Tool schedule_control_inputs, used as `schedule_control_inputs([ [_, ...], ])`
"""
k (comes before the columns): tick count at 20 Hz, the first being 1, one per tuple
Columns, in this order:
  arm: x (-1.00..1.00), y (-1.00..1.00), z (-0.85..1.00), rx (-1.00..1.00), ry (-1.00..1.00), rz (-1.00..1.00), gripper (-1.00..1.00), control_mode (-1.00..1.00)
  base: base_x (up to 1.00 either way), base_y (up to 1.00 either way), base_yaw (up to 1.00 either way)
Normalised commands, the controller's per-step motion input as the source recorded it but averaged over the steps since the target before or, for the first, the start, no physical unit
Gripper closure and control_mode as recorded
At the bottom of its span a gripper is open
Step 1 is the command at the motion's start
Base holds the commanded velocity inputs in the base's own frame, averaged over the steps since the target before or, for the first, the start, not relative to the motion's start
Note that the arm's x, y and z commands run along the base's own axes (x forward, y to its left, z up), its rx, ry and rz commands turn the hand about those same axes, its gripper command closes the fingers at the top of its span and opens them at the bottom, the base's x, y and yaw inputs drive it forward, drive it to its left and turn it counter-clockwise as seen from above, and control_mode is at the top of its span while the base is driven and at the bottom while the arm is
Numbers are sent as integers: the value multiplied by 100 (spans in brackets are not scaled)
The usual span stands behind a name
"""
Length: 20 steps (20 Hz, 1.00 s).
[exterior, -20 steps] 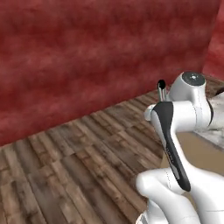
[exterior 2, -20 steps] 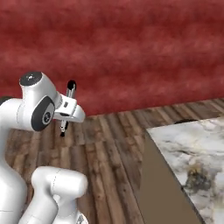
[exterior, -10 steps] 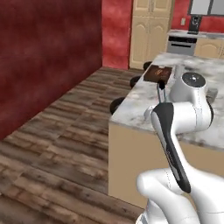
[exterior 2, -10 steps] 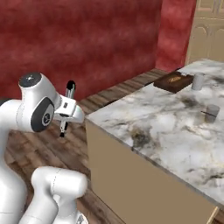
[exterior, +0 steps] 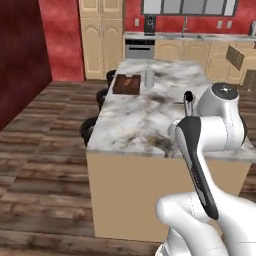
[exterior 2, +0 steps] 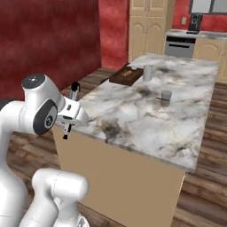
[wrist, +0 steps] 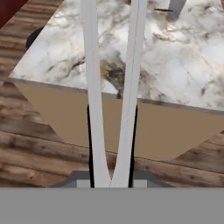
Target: Take the tongs from the drawer on the left and place them on the dining counter next to the tray containing the hot dog.
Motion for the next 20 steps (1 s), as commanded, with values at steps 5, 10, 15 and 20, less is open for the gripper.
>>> schedule_control_inputs([
  [5, 0, 0, 0, 0, 0, 0, 100, 100, 7, 39, -38],
  [10, 0, 0, 0, 0, 0, 0, 100, 100, 9, 50, -39],
  [15, 0, 0, 0, 0, 0, 0, 100, 100, 1, 64, -35],
  [20, 0, 0, 0, 0, 0, 0, 100, 100, 0, 68, -29],
])
